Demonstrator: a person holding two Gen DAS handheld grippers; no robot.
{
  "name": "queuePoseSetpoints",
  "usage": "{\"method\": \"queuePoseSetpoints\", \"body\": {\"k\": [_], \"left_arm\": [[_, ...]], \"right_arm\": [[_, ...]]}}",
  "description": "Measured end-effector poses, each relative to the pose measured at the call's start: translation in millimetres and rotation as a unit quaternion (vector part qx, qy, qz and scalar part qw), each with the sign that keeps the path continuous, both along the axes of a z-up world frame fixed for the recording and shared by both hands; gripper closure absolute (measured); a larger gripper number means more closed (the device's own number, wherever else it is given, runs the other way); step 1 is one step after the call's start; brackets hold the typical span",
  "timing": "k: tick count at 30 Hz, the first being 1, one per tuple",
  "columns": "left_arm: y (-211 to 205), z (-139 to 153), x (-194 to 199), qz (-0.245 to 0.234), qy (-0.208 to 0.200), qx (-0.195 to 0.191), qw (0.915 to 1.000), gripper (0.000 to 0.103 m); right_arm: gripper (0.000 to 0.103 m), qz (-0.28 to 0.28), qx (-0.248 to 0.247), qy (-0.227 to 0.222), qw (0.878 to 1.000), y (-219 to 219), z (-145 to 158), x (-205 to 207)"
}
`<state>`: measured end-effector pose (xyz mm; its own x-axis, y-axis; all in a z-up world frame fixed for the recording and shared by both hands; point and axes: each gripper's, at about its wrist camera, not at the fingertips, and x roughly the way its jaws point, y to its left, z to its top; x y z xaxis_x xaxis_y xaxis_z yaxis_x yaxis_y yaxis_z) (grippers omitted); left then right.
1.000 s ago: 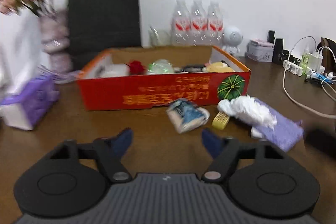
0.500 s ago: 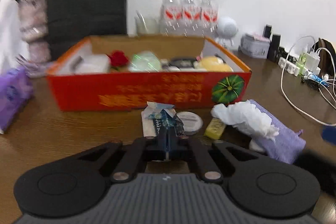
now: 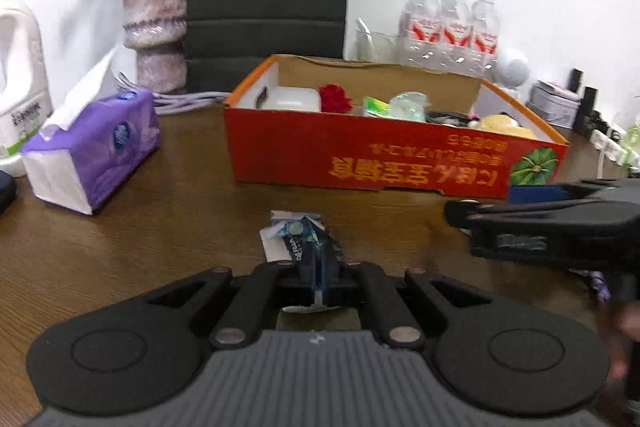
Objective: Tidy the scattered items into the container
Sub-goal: 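Grasp the blue-white wrapper with the left tool while the right tool grasps the white round puck, then carry the wrapper and puck into the cardboard box and release both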
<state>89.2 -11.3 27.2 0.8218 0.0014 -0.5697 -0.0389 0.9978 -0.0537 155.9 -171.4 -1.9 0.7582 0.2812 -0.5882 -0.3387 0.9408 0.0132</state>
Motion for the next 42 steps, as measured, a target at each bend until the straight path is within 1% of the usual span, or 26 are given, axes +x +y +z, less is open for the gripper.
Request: {"method": "queuePoseSetpoints", "body": {"k": [2,4,6,9,11,13,17,19,21,23,25,29,32,36,39,42], "left_arm": [[-1.6,0.5,-0.1,-0.007,0.000,-0.005,1.0000,0.099],[-3.8,-2.2,1.1,-0.009,0.008,-0.001,0.9999,0.099],[-5.6,-3.8,0.9,-0.010,0.009,0.002,0.9999,0.099],[-6.8,-3.8,0.0,-0.007,0.004,0.006,0.9999,0.099],[-7.5,-4.3,-0.1,-0.008,0.005,0.008,0.9999,0.099],[-8.7,-3.8,-0.8,-0.008,0.001,0.012,0.9999,0.099],[-12.3,4.2,-12.2,0.001,-0.015,0.014,0.9998,0.099],[-15.9,10.1,-32.2,0.008,-0.027,0.019,0.9994,0.099],[-18.2,15.4,-59.5,0.008,-0.041,0.010,0.9991,0.099],[-21.2,19.5,-89.2,0.004,-0.054,0.000,0.9985,0.099],[-24.4,24.4,-115.1,-0.005,-0.066,-0.003,0.9978,0.099],[-31.8,34.5,-152.9,-0.011,-0.099,0.015,0.9949,0.099],[-34.6,37.2,-171.0,-0.003,-0.109,0.020,0.9939,0.099],[-36.5,38.9,-194.9,-0.002,-0.125,0.013,0.9921,0.099],[-38.8,41.4,-209.4,-0.016,-0.144,0.011,0.9893,0.099],[-41.7,42.8,-215.1,-0.036,-0.156,0.010,0.9870,0.099]], "right_arm": [[0.038,-0.008,-0.014,0.015,1.000,3.2,-8.3,7.9],[0.046,-0.012,-0.021,0.013,1.000,5.5,-12.1,9.2],[0.065,-0.005,-0.010,0.013,1.000,4.7,-13.4,7.9],[0.065,0.011,-0.016,0.004,1.000,9.1,-14.1,3.0],[0.065,0.030,-0.009,-0.007,0.999,11.0,-11.3,-4.2],[0.065,0.037,-0.004,-0.031,0.999,12.0,0.5,-14.0],[0.065,0.037,0.024,-0.083,0.996,6.7,34.1,-43.8],[0.065,0.031,0.032,-0.101,0.994,0.6,45.4,-65.3],[0.065,0.024,0.053,-0.105,0.993,-11.0,48.8,-90.5],[0.065,0.012,0.076,-0.095,0.993,-24.0,45.2,-112.8],[0.065,0.002,0.081,-0.082,0.993,-31.8,37.6,-131.4],[0.065,0.000,0.082,-0.077,0.994,-38.3,29.7,-164.4],[0.065,0.005,0.087,-0.100,0.991,-38.5,36.0,-188.5],[0.065,0.022,0.082,-0.130,0.988,-36.2,39.2,-218.7],[0.065,0.026,0.074,-0.153,0.985,-35.7,37.8,-240.7],[0.065,0.025,0.061,-0.191,0.979,-39.2,40.8,-258.6]]}}
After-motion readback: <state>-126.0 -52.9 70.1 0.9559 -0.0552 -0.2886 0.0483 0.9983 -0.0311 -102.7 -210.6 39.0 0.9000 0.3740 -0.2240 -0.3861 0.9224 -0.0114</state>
